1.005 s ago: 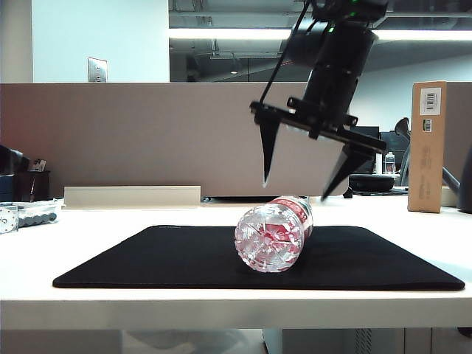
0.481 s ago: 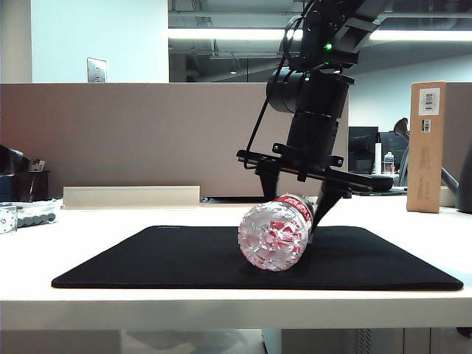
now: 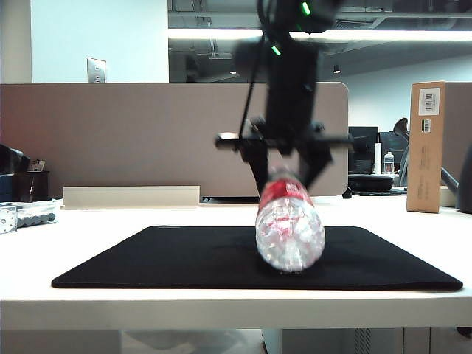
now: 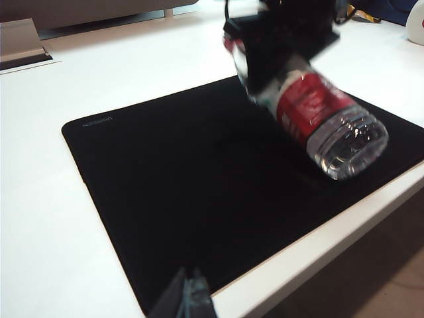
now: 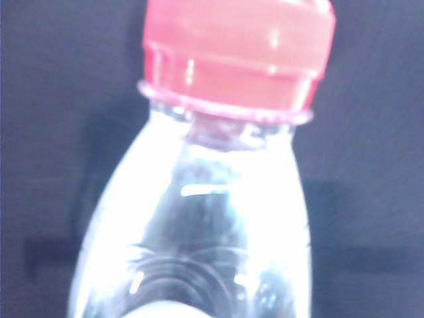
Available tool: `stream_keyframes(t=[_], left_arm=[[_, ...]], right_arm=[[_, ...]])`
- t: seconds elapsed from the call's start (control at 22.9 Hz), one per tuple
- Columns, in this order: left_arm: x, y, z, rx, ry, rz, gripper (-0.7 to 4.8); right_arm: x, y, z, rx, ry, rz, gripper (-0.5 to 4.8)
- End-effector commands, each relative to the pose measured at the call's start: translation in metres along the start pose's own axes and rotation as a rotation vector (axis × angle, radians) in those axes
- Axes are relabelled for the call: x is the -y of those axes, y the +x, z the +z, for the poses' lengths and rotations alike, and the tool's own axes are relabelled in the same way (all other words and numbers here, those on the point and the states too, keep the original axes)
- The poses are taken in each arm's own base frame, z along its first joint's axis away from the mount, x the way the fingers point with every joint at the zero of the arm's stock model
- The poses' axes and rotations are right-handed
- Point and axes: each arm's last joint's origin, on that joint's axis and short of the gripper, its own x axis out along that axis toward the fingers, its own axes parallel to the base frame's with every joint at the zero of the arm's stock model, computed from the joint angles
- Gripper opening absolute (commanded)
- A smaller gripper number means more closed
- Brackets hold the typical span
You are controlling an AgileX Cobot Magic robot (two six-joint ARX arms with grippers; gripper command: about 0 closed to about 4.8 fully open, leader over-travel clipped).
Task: Stand the plastic bottle up on the black mouse pad.
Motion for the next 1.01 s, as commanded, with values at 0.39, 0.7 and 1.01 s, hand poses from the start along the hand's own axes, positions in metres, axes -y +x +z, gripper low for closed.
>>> stream_keyframes(t=[0.39,0.7,1.01], left_arm=[[0.000,-0.001,0.003,0.016,-0.005,0.001,-0.04],[0.000,-0.001,0.003,0.017,-0.005,0.001,-0.04],[0.000,-0.001,0.003,0.017,-0.005,0.000,-0.04]], right_arm=[[-0.059,-0.057,0.016,0.793,0.083,-0.117,-0.04],[-0.046,-0.040,-0.046,1.014,0.045,0.101,-0.03],[-0.007,-0.012,-0.093,1.222,-0.096,0.150,-0.04]])
